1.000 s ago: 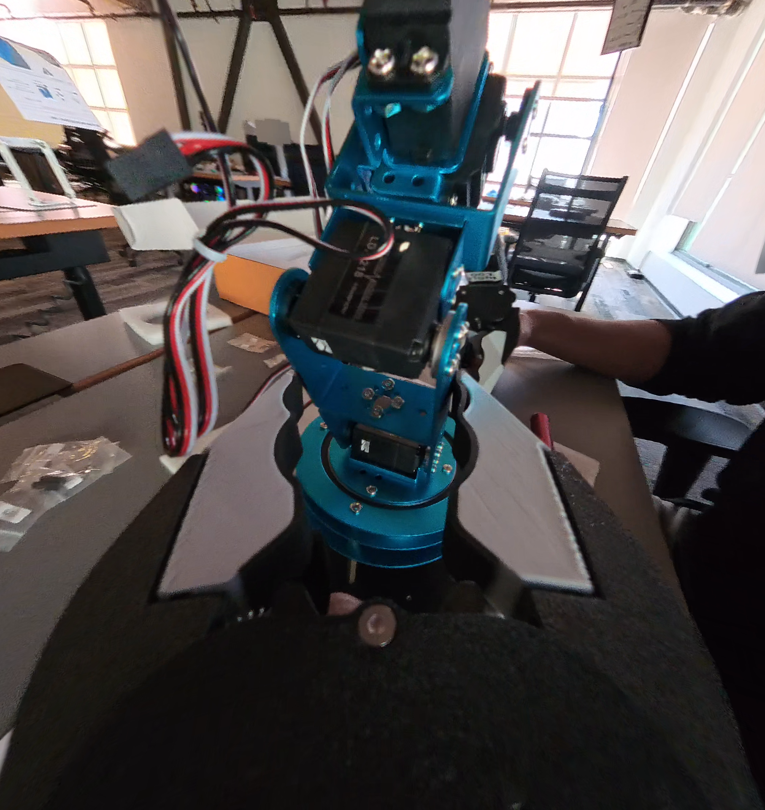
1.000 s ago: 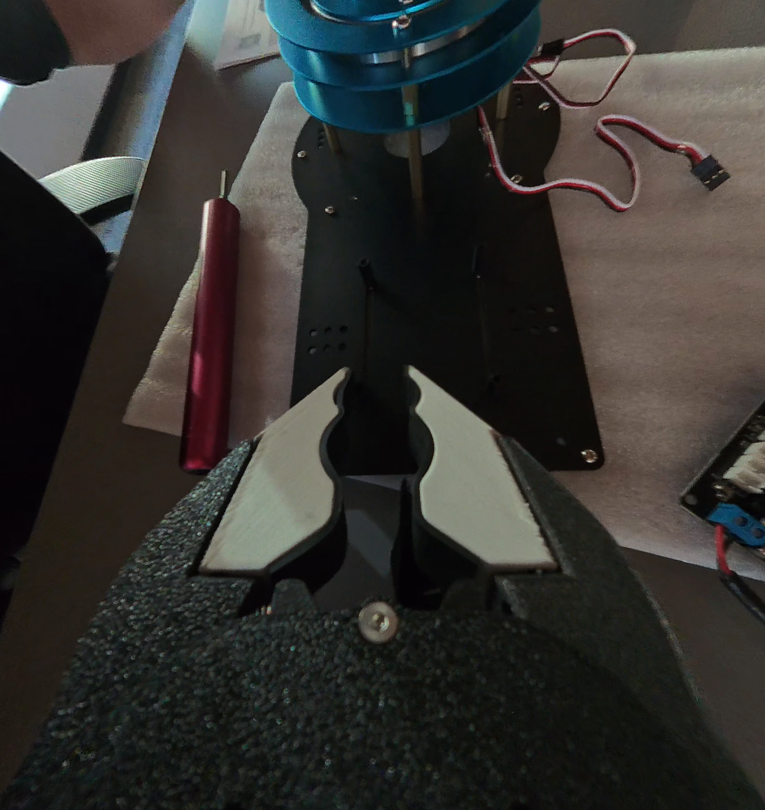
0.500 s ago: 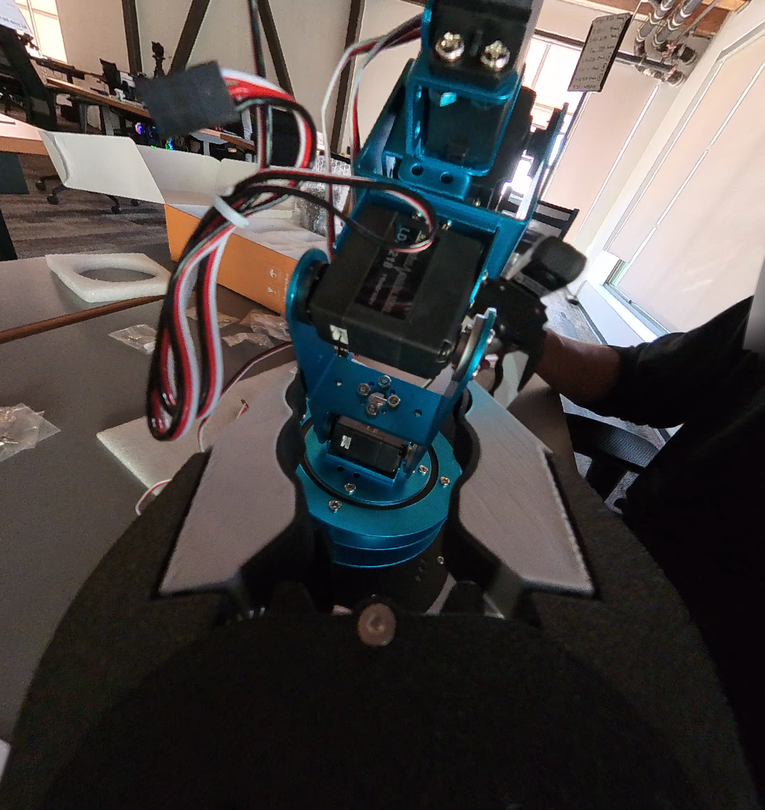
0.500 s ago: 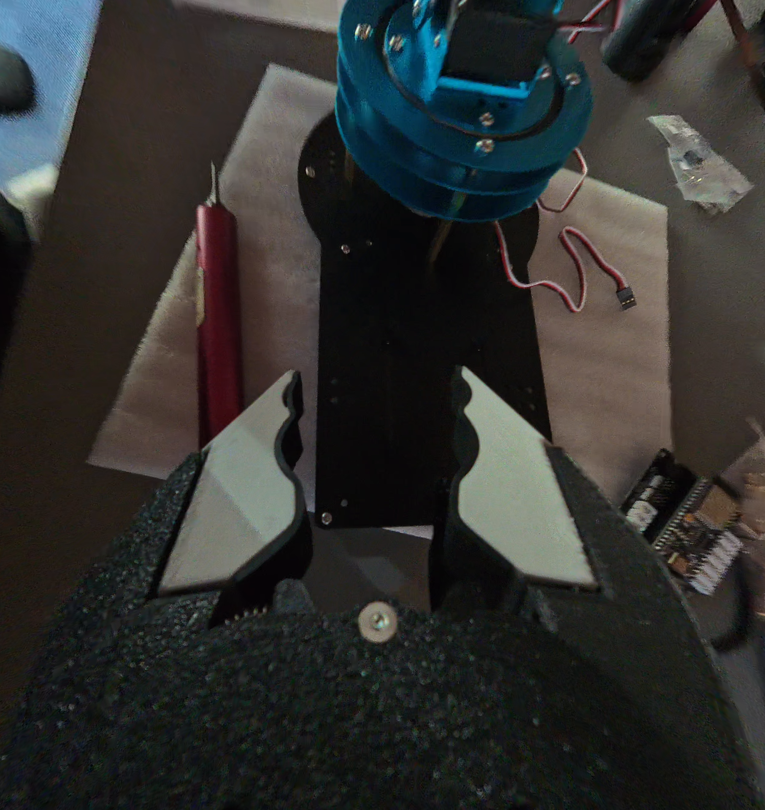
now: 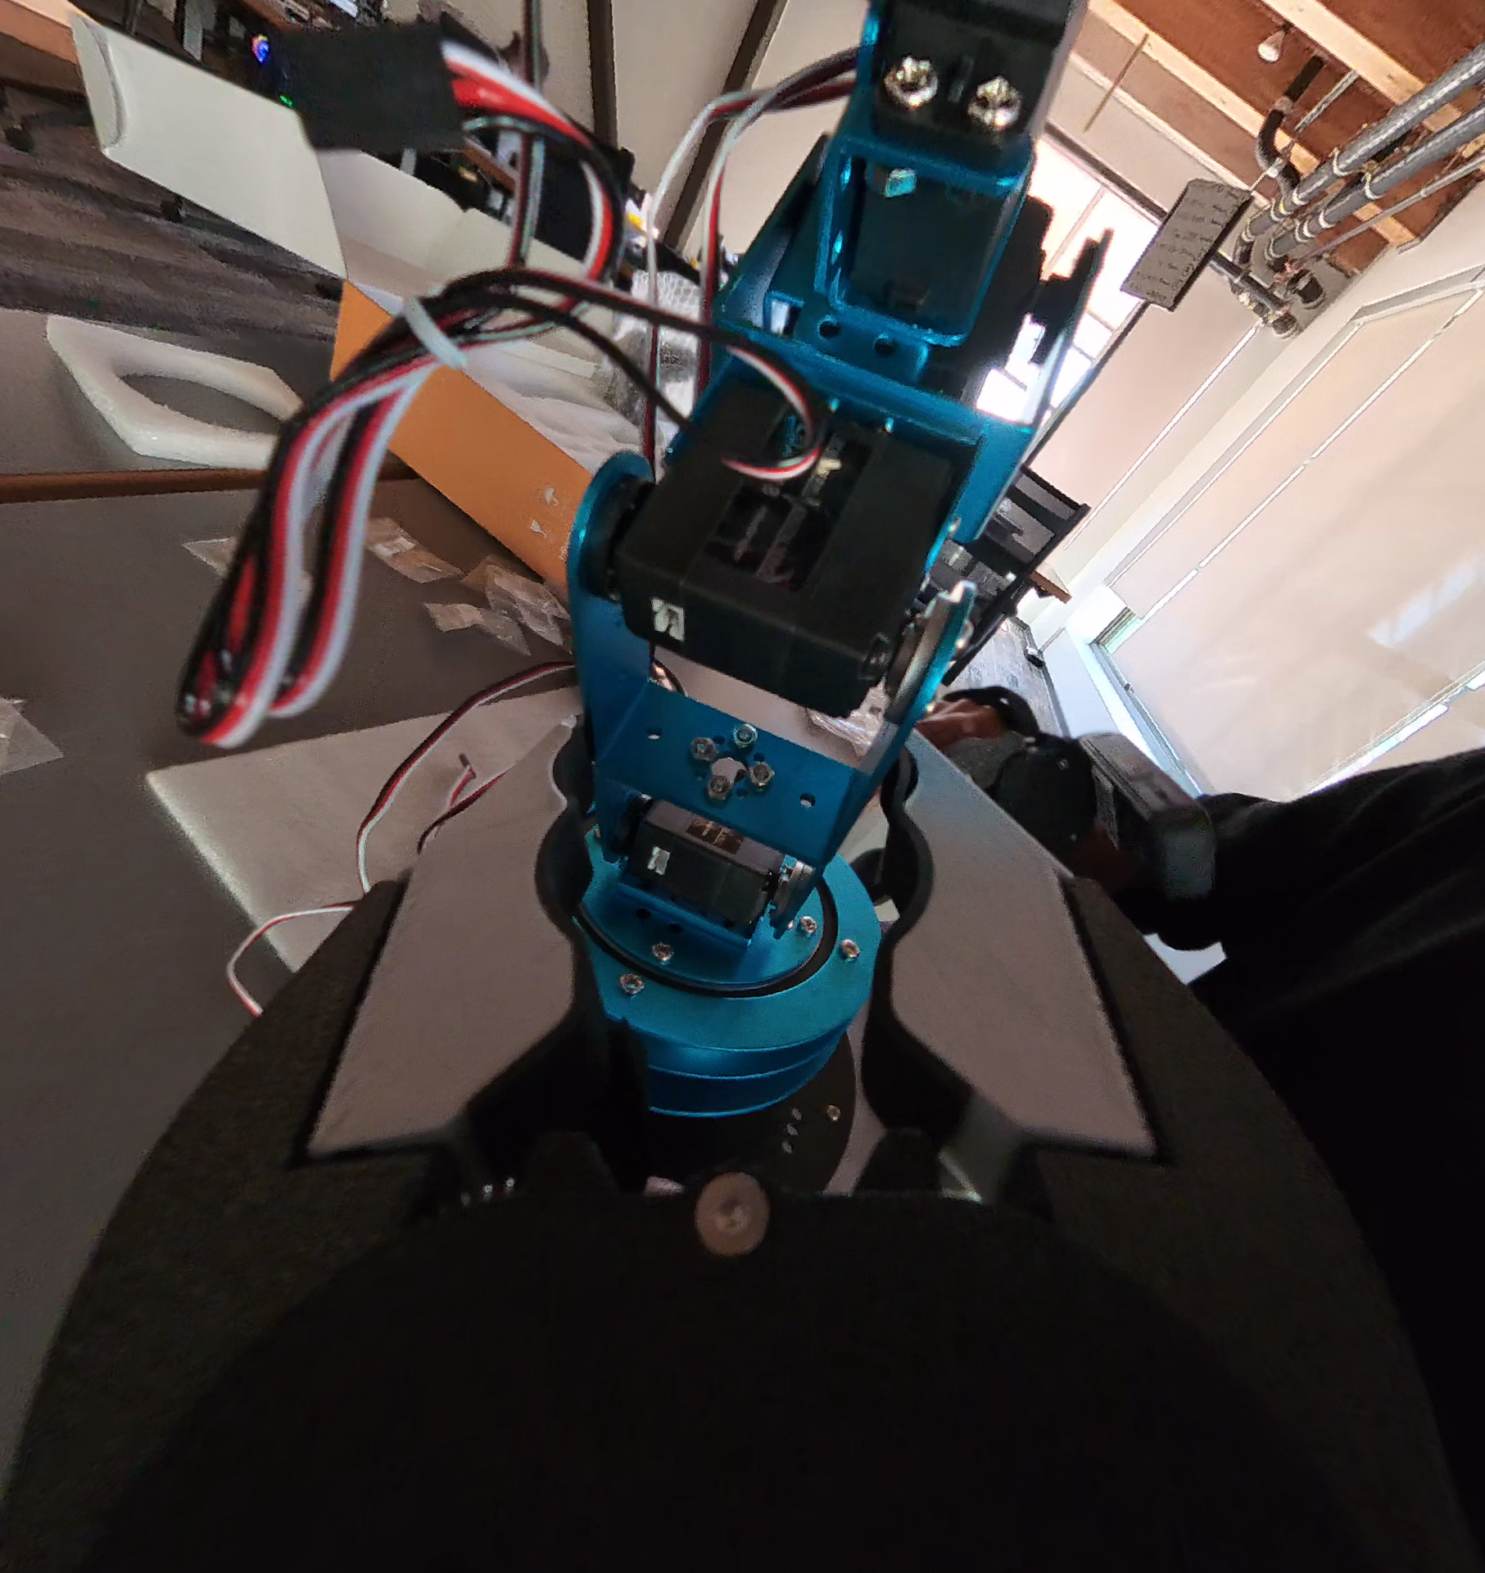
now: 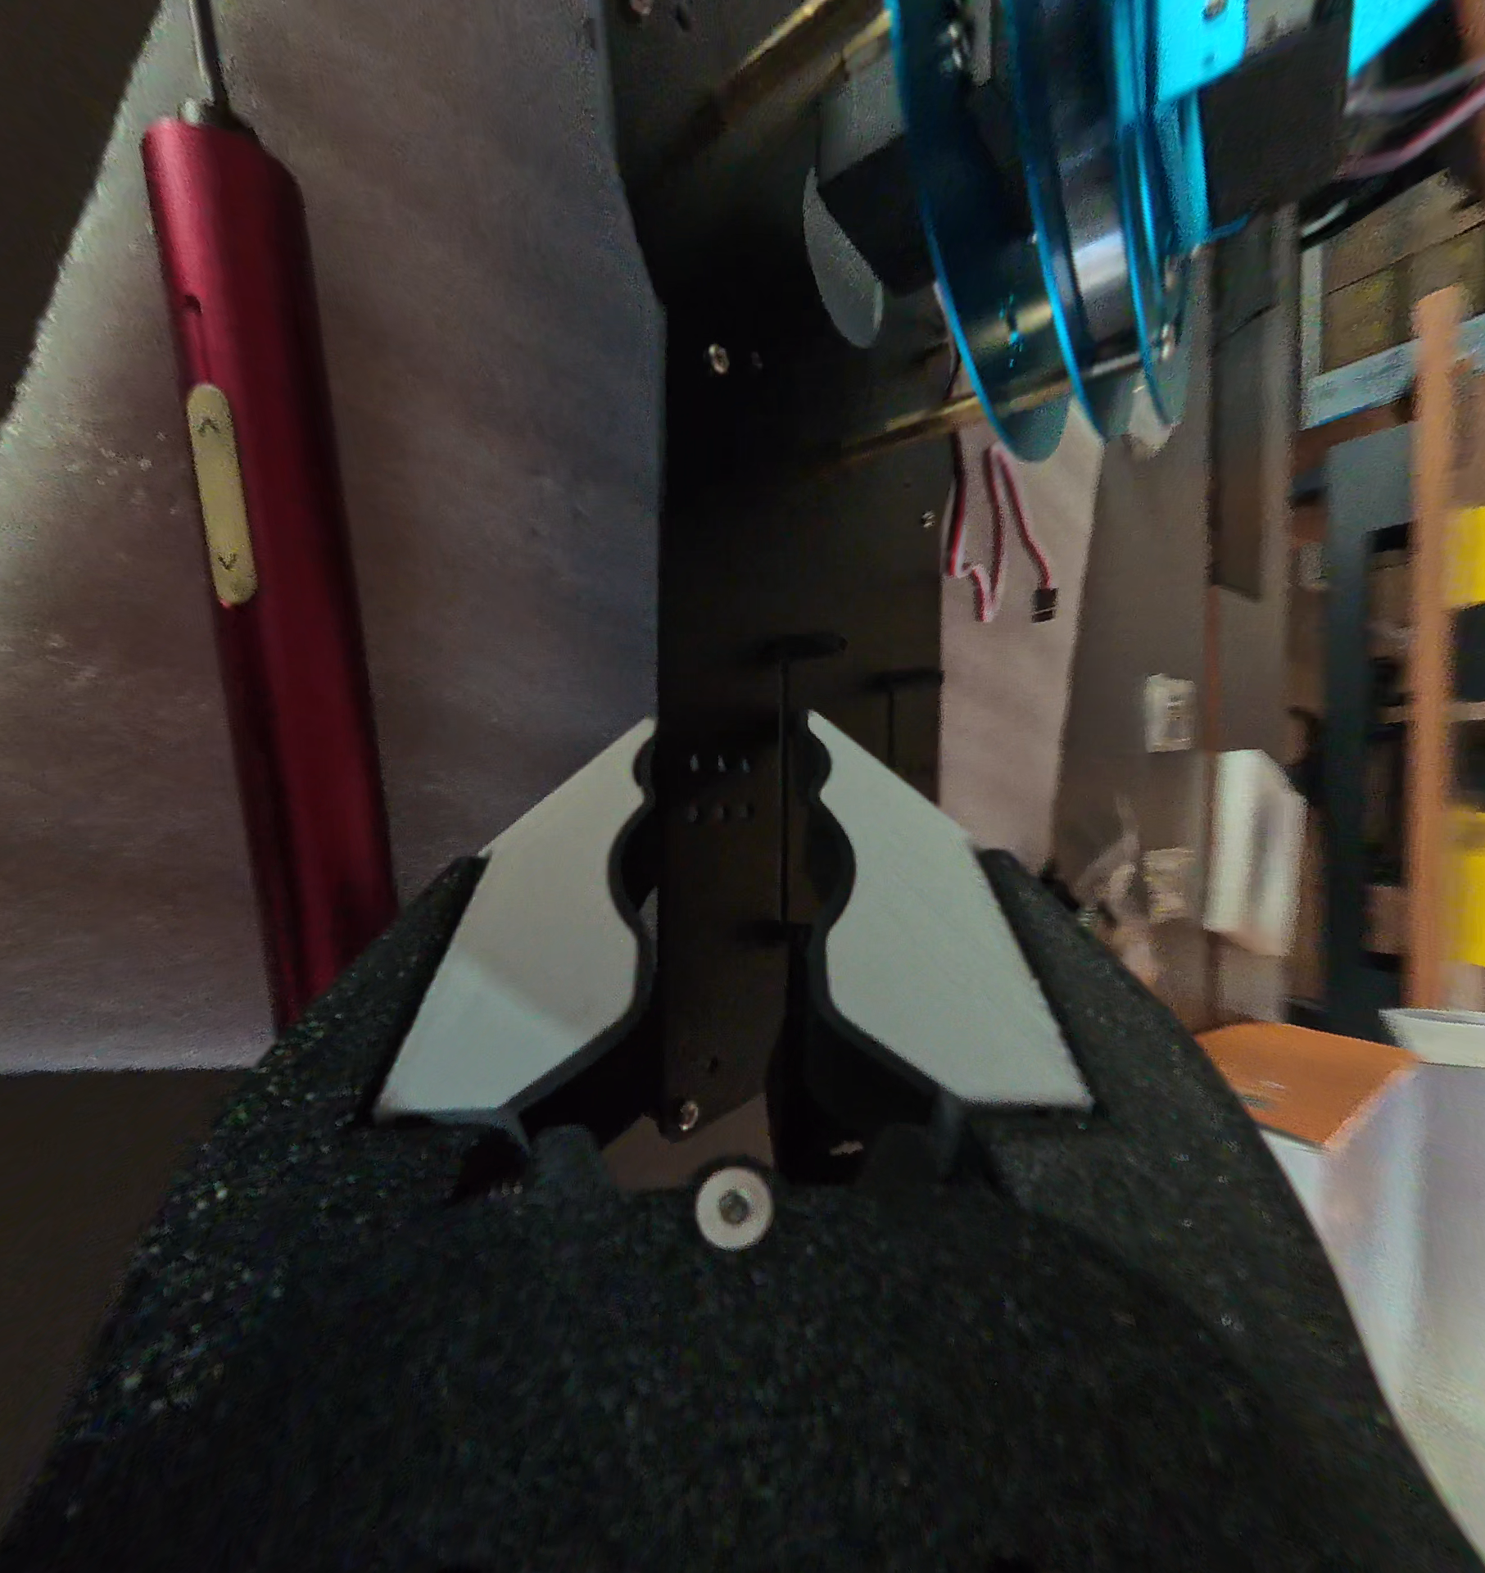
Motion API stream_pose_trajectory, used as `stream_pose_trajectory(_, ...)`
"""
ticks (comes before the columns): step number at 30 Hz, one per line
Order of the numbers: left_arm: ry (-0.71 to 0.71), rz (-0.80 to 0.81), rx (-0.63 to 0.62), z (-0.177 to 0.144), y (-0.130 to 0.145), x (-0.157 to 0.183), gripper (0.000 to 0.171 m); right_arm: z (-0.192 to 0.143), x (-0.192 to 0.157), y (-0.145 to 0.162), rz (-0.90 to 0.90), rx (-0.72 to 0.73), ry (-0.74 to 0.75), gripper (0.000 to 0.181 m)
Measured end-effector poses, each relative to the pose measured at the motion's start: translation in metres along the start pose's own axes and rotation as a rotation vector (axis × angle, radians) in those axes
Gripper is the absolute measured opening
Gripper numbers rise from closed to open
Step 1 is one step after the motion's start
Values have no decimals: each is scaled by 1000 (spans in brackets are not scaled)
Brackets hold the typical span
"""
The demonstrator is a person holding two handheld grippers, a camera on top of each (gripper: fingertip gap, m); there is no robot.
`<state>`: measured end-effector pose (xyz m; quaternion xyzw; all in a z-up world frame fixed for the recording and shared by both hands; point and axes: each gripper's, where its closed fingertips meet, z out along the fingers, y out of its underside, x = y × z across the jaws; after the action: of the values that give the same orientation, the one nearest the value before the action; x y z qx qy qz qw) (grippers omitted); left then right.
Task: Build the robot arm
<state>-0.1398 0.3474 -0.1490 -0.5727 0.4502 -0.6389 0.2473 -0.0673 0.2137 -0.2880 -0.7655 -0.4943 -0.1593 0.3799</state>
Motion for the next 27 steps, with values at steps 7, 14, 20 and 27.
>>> stream_pose_trajectory(7, -37, -13, -8, -5, -6, -10, 68, -6, 15, -1, -8, -44, 84, 15)
stream_pose_trajectory(14, -264, 278, -90, -64, 34, -6, 75, -11, 27, -9, 80, -1, 78, 13)
stream_pose_trajectory(20, -356, 778, -419, -53, 110, 13, 67, -14, 38, -14, 68, 25, 105, 7)
stream_pose_trajectory(27, -574, 1288, -481, -15, 97, -12, 5, -13, 41, -8, 8, 12, 122, 3)
